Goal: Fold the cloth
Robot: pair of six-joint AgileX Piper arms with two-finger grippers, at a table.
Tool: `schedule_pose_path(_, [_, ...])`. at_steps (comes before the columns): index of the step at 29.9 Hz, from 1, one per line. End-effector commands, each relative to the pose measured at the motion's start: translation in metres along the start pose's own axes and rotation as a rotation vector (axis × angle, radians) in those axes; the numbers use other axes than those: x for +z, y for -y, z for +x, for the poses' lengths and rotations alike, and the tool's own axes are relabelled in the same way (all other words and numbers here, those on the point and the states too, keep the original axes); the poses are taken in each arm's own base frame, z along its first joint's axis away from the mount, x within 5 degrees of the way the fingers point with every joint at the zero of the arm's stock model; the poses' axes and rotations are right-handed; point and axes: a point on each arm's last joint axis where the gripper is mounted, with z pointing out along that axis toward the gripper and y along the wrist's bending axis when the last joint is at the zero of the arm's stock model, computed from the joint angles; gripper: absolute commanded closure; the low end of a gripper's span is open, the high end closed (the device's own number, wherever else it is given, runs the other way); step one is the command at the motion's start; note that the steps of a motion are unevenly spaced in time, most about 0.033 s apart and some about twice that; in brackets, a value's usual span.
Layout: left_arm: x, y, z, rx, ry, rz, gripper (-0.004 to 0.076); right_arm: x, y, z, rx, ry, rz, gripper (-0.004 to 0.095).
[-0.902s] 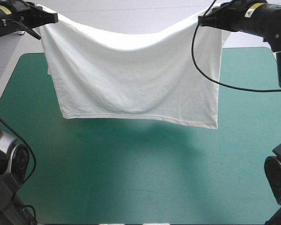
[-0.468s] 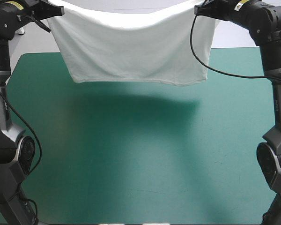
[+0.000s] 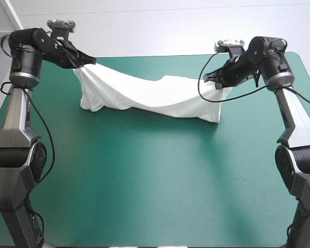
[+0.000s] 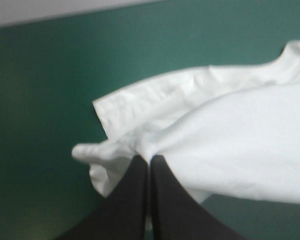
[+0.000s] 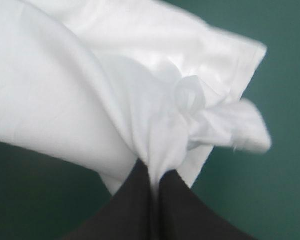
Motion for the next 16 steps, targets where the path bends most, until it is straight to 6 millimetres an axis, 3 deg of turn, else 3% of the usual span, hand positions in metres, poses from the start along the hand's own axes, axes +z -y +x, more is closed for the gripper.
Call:
schedule_pose_path(1, [-0.014,0.017,0.019,0.040,-0.094,-0.004,0.0732,-0.013,-0.009,0.021,-0.024,-0.003,0.000,0.0924])
schedule_pose_path(7, [-0.017,0.020,0.067,0.039,-0.263,-0.023,0.0732,-0.001,-0.019,0.080,-0.040,-0.123,0.021,0.0924])
schedule_pose_path(16, [-0.056,0.036,0.157,0.034,-0.431,-0.028,0.0732,-0.018,-0.021,0.156,-0.069,-0.295,0.081,0.0925])
